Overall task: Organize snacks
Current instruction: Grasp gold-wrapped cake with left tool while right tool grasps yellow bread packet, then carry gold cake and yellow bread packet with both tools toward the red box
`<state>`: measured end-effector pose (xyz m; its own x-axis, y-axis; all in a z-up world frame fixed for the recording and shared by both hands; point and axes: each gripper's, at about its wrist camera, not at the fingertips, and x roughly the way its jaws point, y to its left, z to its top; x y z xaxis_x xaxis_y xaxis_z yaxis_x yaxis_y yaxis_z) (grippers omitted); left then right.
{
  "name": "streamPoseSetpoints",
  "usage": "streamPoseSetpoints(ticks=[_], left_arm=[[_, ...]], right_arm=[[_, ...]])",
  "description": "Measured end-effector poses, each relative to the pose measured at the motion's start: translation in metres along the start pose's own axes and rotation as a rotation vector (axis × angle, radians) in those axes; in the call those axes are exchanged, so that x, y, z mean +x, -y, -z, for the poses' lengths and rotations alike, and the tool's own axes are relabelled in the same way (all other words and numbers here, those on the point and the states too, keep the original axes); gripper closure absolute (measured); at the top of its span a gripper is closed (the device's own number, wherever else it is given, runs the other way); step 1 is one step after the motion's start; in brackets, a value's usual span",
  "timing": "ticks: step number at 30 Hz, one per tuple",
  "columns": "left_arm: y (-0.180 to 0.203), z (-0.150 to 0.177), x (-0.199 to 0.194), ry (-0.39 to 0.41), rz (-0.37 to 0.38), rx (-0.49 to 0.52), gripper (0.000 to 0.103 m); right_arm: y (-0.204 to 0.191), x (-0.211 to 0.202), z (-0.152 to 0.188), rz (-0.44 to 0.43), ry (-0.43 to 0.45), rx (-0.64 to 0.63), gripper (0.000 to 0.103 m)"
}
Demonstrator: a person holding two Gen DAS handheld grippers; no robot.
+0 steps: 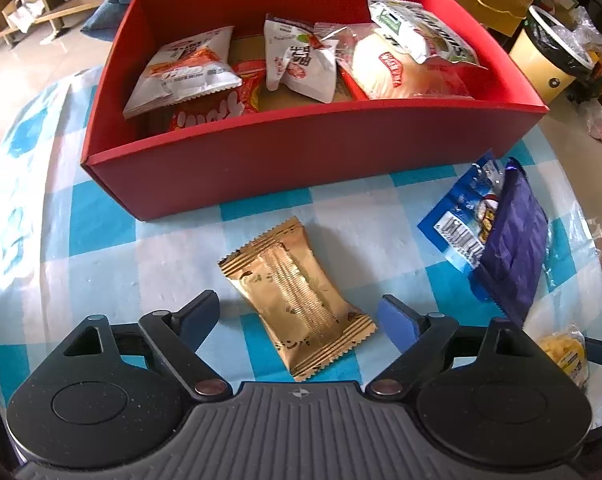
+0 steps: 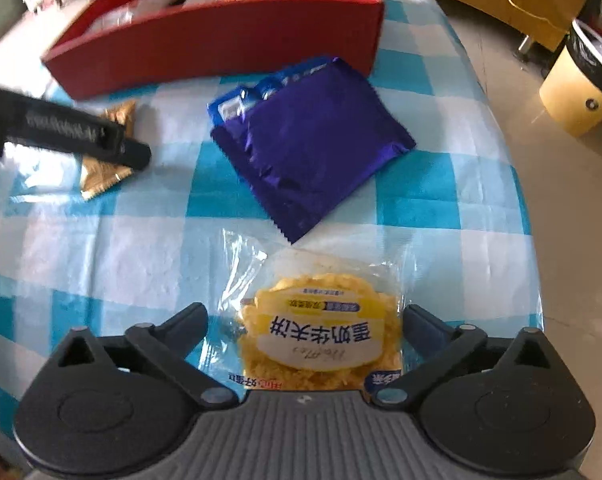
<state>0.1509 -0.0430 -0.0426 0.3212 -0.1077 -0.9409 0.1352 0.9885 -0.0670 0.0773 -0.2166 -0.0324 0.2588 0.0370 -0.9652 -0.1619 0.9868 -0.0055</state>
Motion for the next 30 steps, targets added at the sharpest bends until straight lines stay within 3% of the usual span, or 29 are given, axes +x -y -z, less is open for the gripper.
streamPoseSetpoints(ticks=[5,9,12,14,17,30], left_arm=[[-0.009,-0.004,0.002,0.002,0.014,-0.065,0.008],[-0.008,-0.006,0.004,0.013,-0.004,-0.090,0.009],[-0.001,-0.003,0.001,0.044,-0.054,-0.047,0.024],[0.001,-0.001,-0.003,0.055,-0.050,-0.029,0.041],[0.000,0.001,-0.007,0.050,-0.044,-0.022,0.049],[0.000,0.019,-0.019,0.027,-0.021,0.020,0.053]], right_arm=[[0.010,0.001,-0.001,-0.025,-0.010,0.055,0.000],[0.002,-0.005,0.003,-0.023,0.010,0.012,0.009],[-0.002,-0.010,0.005,-0.029,0.024,-0.008,0.018],[-0.004,-0.012,0.006,-0.030,0.030,-0.017,0.020],[-0.007,-0.015,0.005,-0.037,0.036,-0.020,0.023],[-0.005,-0.023,0.001,-0.056,0.075,0.006,0.028]])
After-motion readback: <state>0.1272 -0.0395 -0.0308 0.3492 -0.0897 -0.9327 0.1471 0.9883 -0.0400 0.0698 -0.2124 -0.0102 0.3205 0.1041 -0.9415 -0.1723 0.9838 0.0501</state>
